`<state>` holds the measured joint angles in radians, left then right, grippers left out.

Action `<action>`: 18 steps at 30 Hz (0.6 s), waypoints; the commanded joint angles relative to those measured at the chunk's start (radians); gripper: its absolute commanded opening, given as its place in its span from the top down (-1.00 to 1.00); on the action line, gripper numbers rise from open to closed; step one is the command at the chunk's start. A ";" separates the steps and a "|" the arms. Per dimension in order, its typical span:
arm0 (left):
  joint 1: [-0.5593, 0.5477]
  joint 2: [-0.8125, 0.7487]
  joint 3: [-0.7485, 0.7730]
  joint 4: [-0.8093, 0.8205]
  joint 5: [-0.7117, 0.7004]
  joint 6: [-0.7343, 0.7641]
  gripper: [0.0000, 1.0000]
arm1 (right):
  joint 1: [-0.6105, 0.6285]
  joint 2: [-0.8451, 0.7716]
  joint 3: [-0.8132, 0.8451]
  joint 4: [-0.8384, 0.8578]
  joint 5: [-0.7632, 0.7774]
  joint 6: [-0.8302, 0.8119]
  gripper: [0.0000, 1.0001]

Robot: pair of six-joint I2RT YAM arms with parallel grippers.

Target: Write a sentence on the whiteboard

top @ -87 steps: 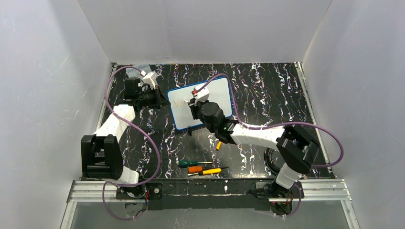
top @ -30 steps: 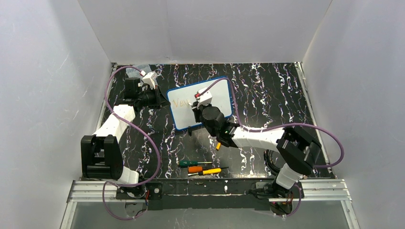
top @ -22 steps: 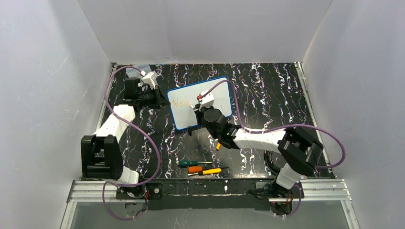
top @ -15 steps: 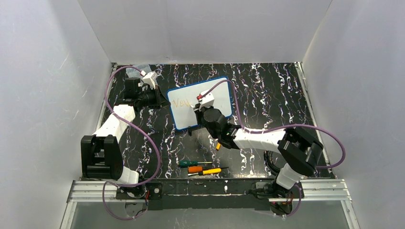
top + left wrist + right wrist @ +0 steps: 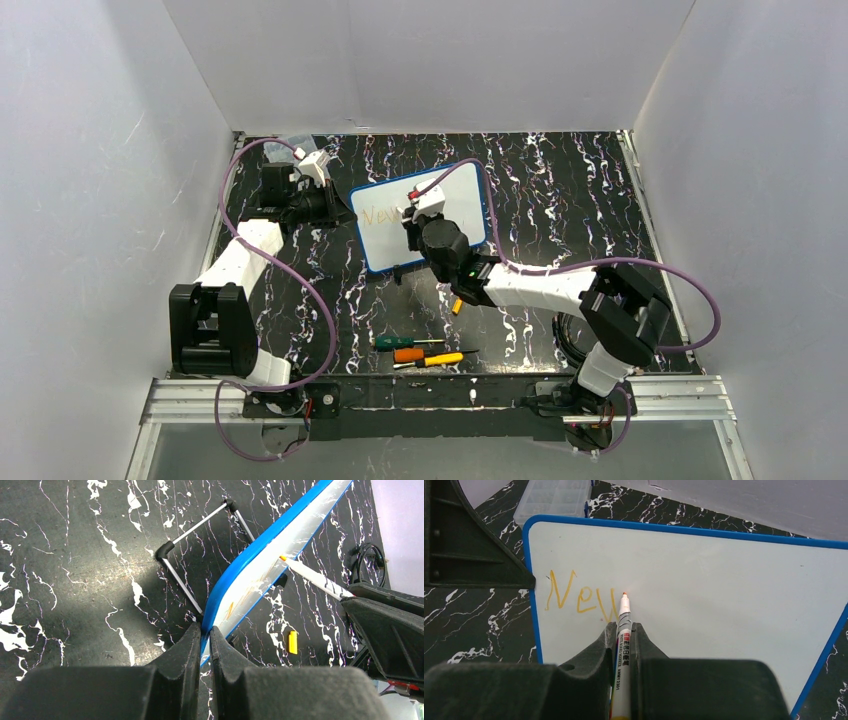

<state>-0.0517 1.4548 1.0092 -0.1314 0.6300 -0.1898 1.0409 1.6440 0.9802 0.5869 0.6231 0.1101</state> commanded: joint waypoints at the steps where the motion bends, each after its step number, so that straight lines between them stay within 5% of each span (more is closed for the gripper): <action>1: -0.005 -0.062 0.007 -0.007 0.032 0.007 1.00 | -0.009 0.023 0.043 0.053 0.042 -0.024 0.97; 18: -0.006 -0.068 0.003 -0.017 0.012 0.010 1.00 | -0.008 -0.068 0.024 -0.003 -0.047 -0.020 0.97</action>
<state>-0.0517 1.4544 1.0092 -0.1322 0.6243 -0.1894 1.0401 1.6474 0.9806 0.5911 0.6052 0.0998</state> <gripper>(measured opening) 0.083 0.178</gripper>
